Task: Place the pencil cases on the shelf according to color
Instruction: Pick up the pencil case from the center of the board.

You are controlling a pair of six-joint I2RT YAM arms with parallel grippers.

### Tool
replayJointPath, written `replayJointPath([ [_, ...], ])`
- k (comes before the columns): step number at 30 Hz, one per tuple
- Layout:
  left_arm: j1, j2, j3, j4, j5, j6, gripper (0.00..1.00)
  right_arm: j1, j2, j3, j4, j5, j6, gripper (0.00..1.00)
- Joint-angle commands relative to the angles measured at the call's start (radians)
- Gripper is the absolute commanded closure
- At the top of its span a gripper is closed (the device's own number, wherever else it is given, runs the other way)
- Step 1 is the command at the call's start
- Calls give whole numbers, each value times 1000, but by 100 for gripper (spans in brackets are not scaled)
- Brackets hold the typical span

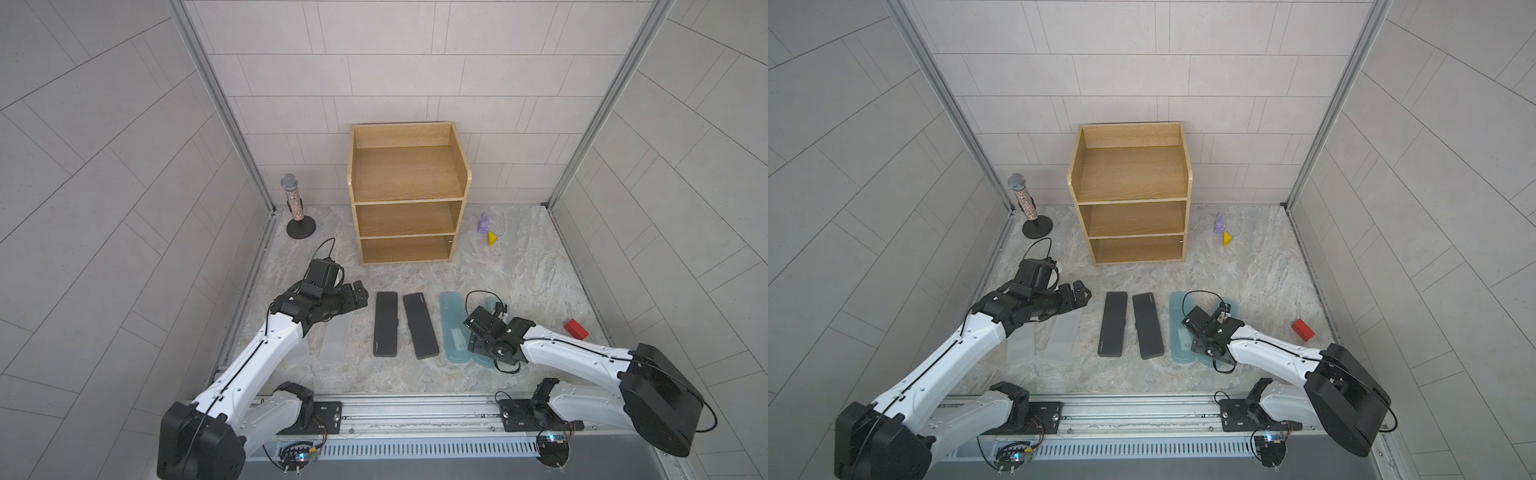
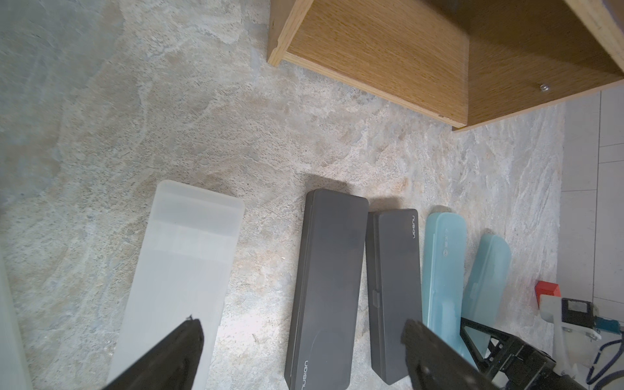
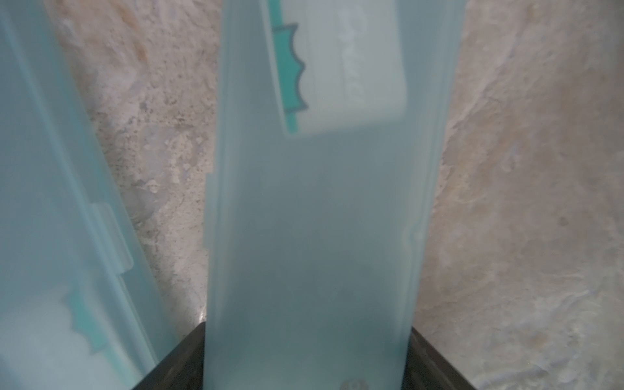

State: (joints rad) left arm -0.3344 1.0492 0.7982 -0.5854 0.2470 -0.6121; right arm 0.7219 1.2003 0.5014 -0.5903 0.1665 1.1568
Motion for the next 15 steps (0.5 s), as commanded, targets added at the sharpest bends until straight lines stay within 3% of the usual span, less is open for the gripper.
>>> replayJointPath([
  [1,-4,-2,18,13,10,8,0,6,-4,-57,-80,-47,31,18],
  [7,-6,-4,15,22,13,7,0,4,-29,-73,-61,-55,20,24],
  [15,-7,3,12,33,24,3,0,7,-105,-59,-94,-21,7,44],
])
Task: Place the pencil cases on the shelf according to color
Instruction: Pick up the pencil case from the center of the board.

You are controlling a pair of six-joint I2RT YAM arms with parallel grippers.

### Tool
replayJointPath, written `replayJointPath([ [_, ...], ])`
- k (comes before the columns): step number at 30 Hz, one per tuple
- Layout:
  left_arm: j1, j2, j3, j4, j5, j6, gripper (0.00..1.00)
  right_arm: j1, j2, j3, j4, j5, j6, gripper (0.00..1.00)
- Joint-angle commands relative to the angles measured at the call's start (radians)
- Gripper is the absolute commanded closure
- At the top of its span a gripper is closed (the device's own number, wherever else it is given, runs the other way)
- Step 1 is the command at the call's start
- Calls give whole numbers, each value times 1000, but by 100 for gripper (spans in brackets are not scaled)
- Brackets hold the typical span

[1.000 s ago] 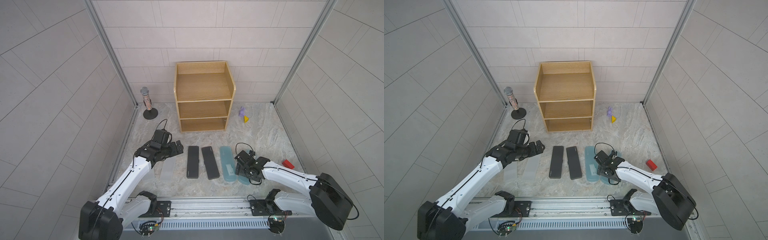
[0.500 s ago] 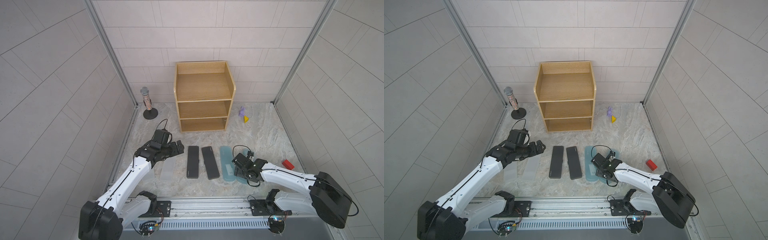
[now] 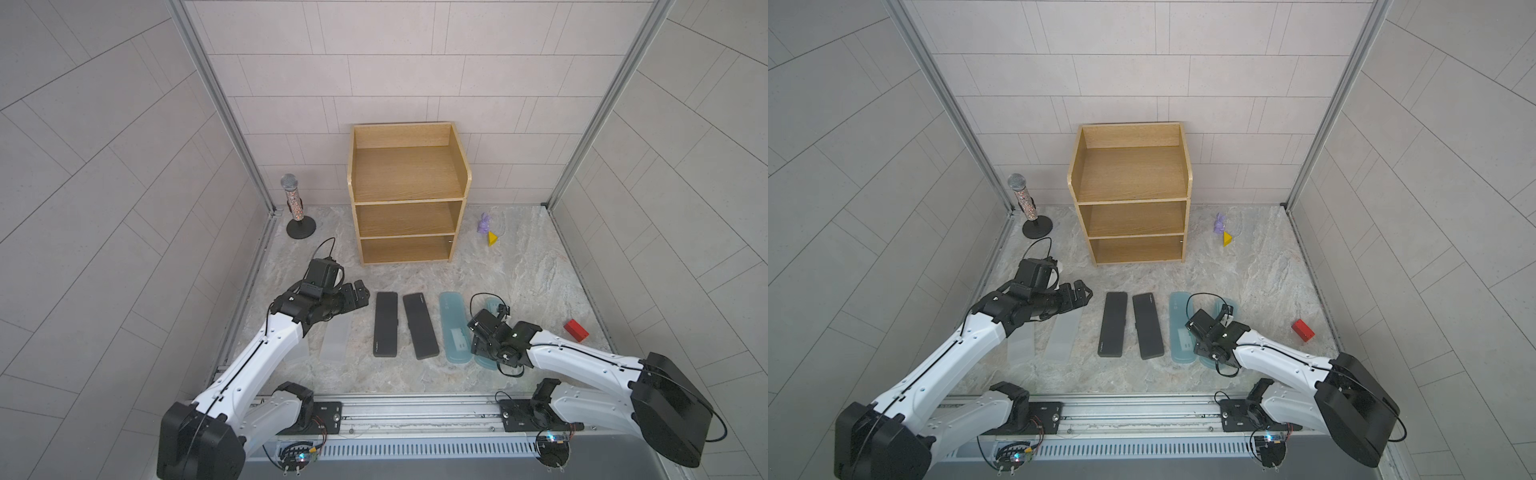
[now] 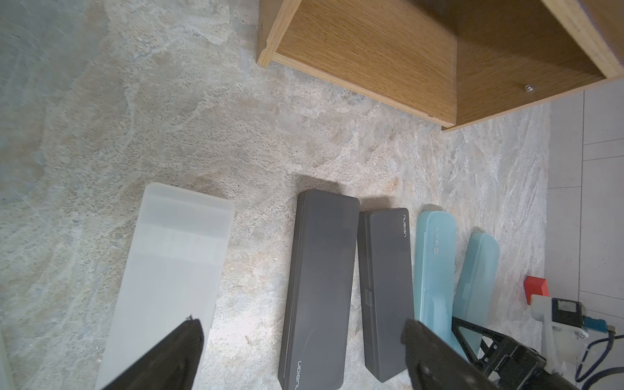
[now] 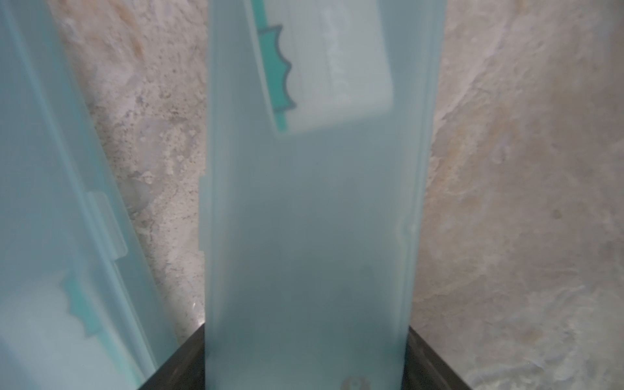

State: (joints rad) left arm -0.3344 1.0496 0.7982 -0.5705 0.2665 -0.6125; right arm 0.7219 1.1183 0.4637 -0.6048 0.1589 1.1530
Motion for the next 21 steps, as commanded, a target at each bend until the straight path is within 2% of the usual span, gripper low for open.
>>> replayJointPath([
  [1,-6,2,11,20,5,3,0,7,-36,-7,-103,-8,6,45],
  [5,-6,2,10,22,3,3,0,14,-76,85,-241,48,-23,46],
  [14,-9,-13,26,4,1,19,0,36,-148,255,-347,70,-117,48],
  [21,-25,-13,117,-48,-8,44,0,106,-94,437,-384,76,-201,48],
])
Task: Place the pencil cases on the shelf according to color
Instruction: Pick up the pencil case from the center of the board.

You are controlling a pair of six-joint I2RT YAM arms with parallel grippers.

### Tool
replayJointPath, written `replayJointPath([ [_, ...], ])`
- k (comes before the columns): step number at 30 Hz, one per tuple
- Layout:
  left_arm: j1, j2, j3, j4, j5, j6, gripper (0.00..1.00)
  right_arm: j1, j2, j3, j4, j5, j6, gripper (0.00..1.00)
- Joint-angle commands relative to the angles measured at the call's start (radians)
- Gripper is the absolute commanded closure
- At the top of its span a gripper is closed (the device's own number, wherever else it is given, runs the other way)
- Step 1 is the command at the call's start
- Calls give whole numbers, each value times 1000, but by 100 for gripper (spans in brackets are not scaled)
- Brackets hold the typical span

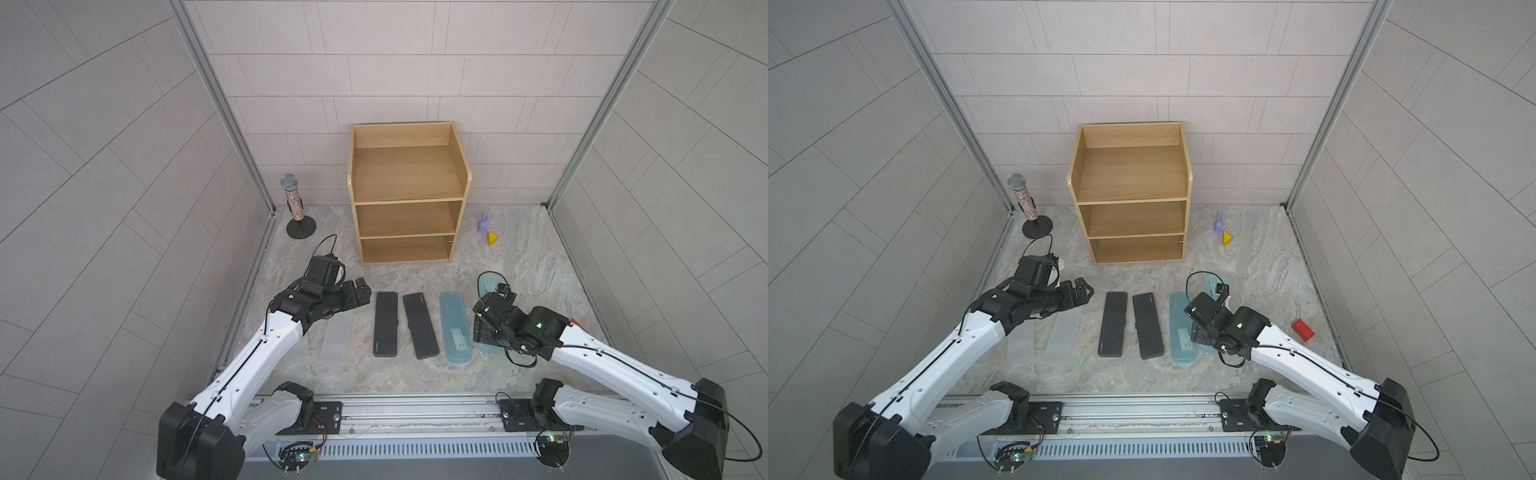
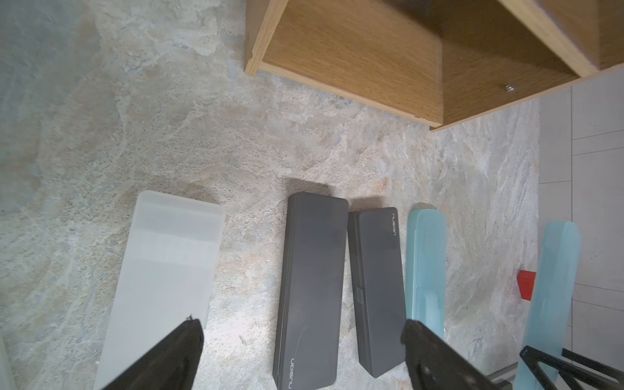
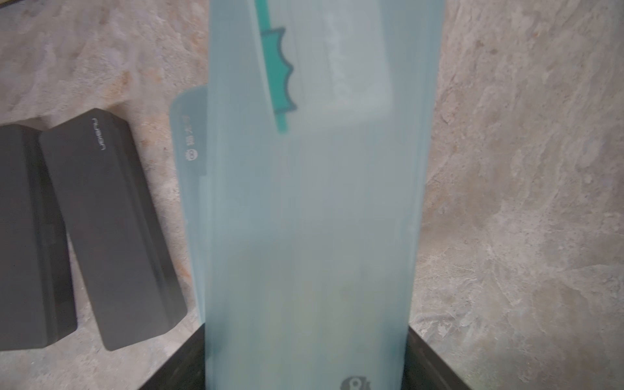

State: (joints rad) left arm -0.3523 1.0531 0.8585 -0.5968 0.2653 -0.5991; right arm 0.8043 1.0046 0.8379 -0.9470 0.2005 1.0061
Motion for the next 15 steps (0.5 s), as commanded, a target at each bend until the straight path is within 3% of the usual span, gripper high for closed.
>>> replayJointPath([
  [1,-8,-18,69,-23,0,43,0,41,37,99,-48,38,-65,48],
  [7,-9,-14,151,-58,-4,88,0,105,145,297,-70,12,-141,48],
  [15,-6,63,274,-71,35,115,0,101,253,568,-100,4,-276,49],
])
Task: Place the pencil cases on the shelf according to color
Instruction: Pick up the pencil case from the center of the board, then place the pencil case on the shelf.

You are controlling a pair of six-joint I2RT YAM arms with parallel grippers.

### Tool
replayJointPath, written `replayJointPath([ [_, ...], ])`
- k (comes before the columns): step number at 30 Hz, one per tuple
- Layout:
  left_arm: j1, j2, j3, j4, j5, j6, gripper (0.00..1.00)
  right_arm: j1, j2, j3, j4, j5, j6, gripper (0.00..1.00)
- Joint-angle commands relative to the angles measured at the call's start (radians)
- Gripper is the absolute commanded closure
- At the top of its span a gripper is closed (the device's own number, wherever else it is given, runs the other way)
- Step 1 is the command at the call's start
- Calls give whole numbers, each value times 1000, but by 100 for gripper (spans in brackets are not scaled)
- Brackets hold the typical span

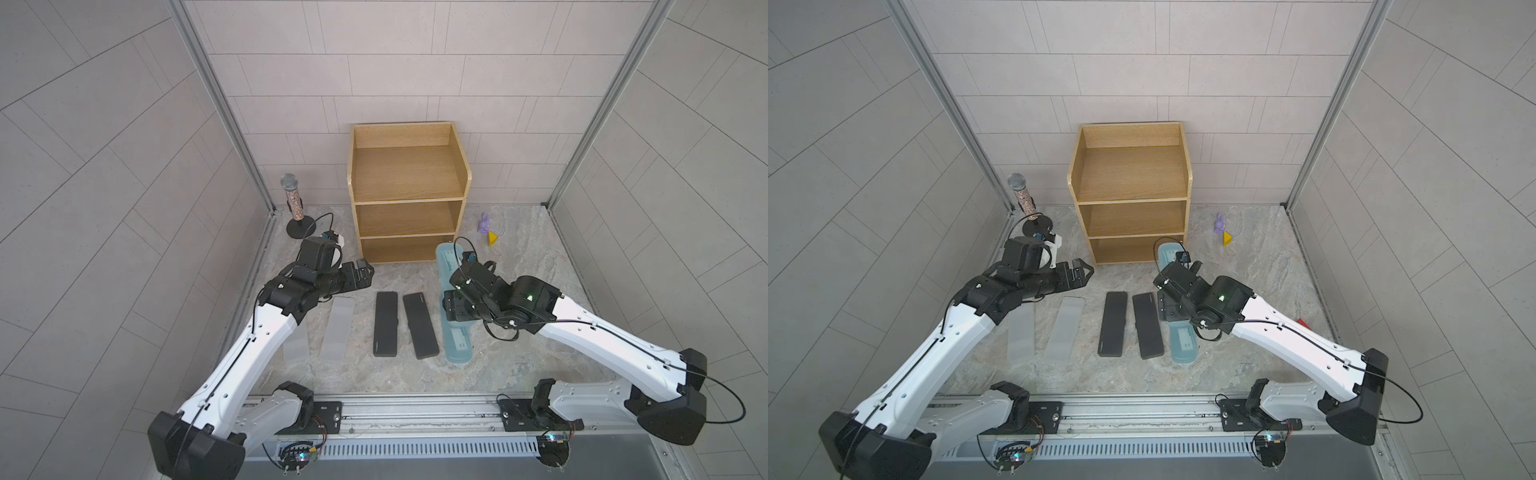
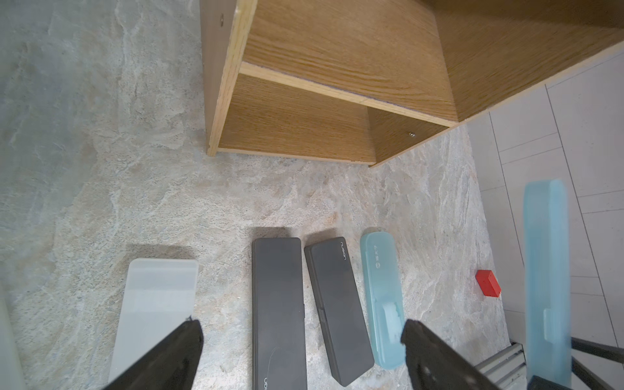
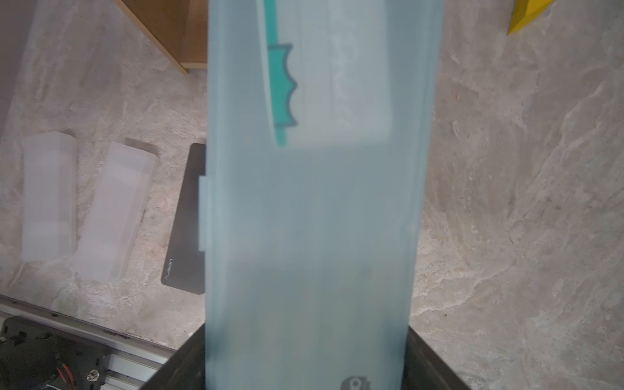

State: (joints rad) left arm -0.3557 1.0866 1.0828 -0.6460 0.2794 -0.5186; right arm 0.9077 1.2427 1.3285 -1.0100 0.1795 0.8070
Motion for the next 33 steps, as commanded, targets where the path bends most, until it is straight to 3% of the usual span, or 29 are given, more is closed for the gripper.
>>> replayJointPath([
  [1,-3,42,69,-29,20,41,0,-8,33,117,-44,25,-98,49],
  [10,10,109,148,3,36,77,0,-130,251,496,-104,3,-259,49],
  [24,23,138,69,105,112,37,0,-341,640,1067,-108,-105,-380,50],
  [33,24,131,54,107,117,39,0,-400,802,1258,-55,-88,-412,48],
])
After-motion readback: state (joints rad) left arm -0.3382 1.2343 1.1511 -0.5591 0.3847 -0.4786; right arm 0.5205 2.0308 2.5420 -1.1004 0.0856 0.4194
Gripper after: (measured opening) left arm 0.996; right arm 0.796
